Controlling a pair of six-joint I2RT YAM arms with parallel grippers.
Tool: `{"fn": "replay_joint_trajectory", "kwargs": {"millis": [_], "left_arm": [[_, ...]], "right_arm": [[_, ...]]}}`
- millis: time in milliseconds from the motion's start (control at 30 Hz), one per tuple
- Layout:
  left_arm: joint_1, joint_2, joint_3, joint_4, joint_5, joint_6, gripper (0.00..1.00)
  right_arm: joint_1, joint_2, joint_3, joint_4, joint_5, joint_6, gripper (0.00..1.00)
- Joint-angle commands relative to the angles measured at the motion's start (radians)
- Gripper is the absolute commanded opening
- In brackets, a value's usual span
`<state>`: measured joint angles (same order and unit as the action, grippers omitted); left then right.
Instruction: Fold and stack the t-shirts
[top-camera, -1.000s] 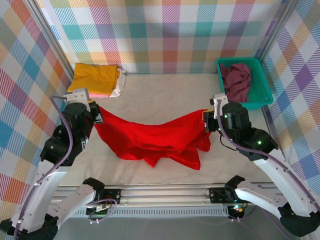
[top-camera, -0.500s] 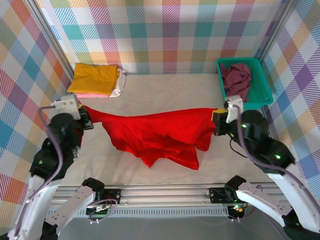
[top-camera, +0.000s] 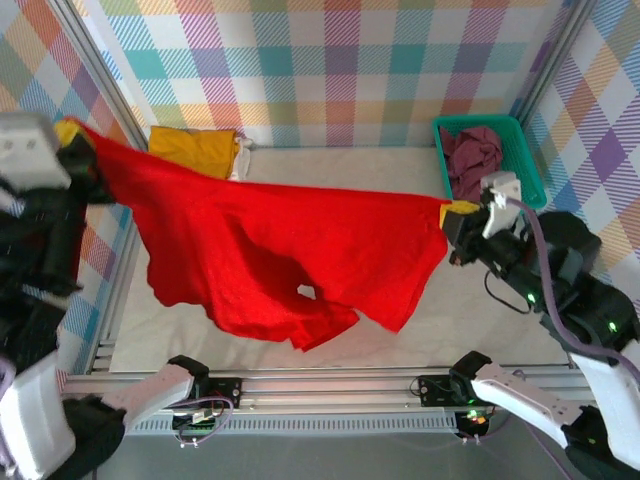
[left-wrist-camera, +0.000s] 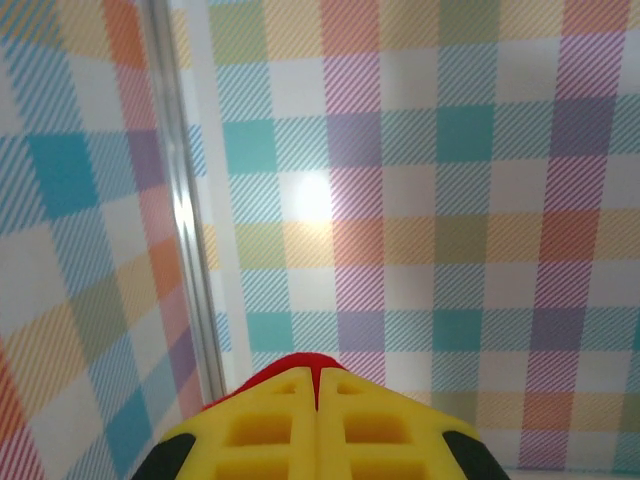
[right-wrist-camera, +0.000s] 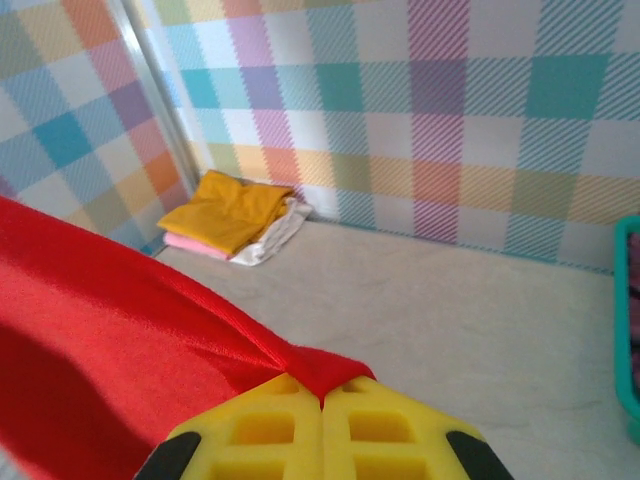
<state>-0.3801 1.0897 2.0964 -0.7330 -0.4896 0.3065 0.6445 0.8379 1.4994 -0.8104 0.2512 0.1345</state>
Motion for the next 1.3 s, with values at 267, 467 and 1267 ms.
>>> {"fn": "replay_joint_trajectory", "kwargs": {"millis": [267,467,1267], "left_arm": [[0.111,0.868,0.346,-0.028,0.229,0.139,0.00],[0.109,1.429,0.858,0.029,0.183,0.270,0.59],[0.083,0.893,-0.389,0.342,0.479,-0.384,0.80]], "right_arm": [[-0.312,0.550,0.043,0.299,-0.033,-0.027,0.00],[-0.446,1.006,0.358,0.334,-0.090,0.038,0.41],[-0.352,0.571,-0.421,0.570,-0.424,0.176,0.49]]}}
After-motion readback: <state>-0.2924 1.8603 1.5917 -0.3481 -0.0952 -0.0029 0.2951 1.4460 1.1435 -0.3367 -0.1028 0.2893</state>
